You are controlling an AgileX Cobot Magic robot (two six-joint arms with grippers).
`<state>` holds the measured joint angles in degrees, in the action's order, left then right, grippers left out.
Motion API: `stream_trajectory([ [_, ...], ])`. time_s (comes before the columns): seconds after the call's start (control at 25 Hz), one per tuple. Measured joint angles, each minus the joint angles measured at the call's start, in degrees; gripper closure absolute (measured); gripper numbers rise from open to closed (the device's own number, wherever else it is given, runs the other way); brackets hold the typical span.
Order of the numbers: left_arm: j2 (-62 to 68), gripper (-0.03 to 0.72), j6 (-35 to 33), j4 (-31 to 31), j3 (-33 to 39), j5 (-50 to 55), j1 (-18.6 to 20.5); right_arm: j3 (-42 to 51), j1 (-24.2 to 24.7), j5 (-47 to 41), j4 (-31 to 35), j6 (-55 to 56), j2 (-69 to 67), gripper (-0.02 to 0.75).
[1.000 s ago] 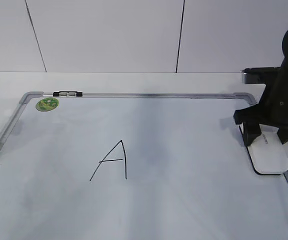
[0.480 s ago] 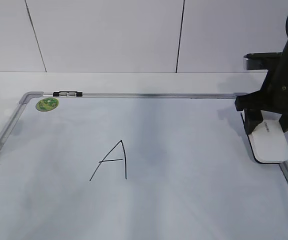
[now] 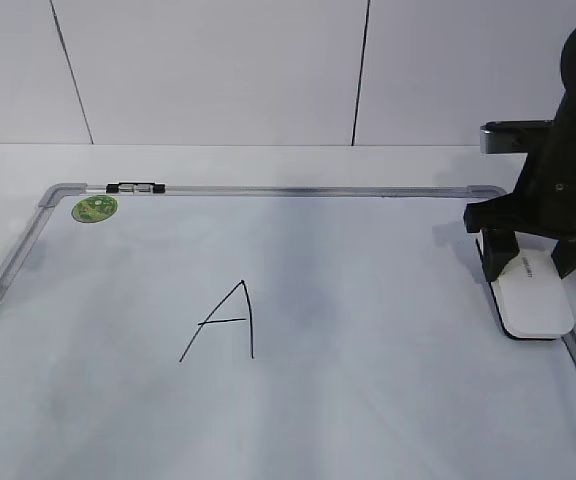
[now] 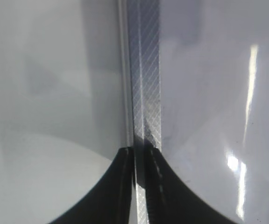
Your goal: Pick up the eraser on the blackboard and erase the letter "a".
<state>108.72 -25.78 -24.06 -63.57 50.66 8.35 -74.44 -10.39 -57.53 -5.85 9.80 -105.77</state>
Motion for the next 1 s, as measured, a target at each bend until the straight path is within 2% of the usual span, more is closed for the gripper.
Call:
stream_trajectory([
  [0.52,0.0,0.636,0.0,0.0,0.0,0.0,0.0,0.0,0.0,0.0,-3.9,-0.4,-0.2,0.162],
  [1.0,0.0,0.636,0.0,0.0,0.0,0.0,0.0,-0.2,0.0,-0.3,0.0,0.5,-2.5,0.162],
])
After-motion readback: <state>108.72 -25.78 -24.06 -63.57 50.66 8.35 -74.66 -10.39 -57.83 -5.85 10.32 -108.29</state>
